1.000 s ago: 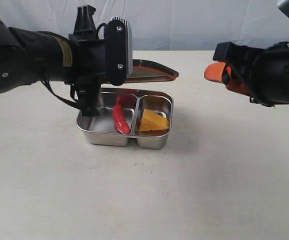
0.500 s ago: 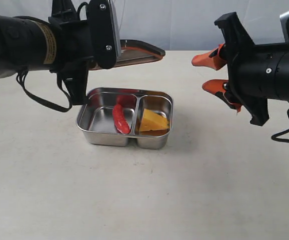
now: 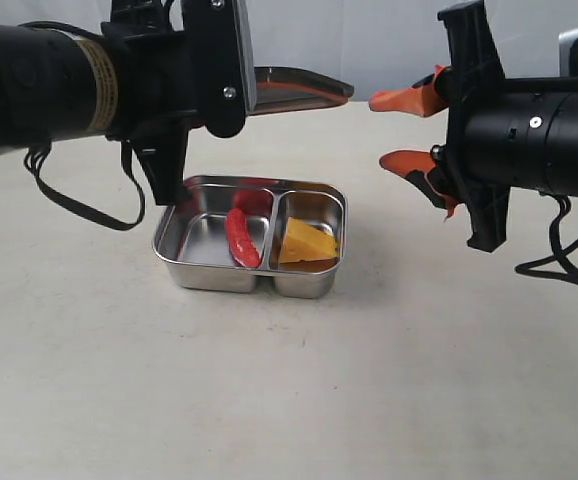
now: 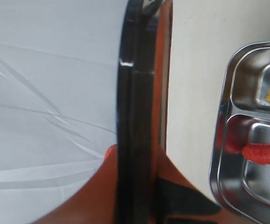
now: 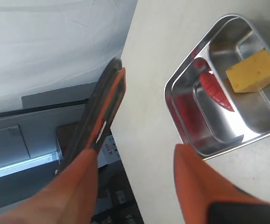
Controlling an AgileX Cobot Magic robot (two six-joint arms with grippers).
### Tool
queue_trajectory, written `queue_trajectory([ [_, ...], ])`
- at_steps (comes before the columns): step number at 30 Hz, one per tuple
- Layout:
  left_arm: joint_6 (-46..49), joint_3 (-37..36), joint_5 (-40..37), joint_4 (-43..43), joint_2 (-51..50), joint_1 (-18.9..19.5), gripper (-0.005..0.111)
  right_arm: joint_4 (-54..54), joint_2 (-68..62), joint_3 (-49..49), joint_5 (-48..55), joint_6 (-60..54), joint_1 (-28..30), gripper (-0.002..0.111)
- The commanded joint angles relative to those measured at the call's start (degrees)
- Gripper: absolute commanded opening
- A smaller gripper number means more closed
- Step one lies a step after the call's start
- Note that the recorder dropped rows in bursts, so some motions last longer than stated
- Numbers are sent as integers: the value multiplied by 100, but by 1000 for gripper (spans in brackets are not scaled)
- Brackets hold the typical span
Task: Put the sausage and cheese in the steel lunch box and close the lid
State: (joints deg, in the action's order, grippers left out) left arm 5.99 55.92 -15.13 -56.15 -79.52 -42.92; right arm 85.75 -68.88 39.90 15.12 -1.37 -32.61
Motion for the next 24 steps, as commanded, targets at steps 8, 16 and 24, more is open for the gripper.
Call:
queue_trajectory([
  [8, -689, 3, 98, -431, 218, -88, 0, 1420, -5, 5, 6, -1210, -4, 49],
  [16, -1409, 3, -446, -1557, 218, -636, 0, 1420, -5, 541, 149, -1488, -4, 49],
  [24, -1907, 3, -544, -1964, 218, -636, 0, 1420, -239, 542, 486, -1512, -14, 49],
])
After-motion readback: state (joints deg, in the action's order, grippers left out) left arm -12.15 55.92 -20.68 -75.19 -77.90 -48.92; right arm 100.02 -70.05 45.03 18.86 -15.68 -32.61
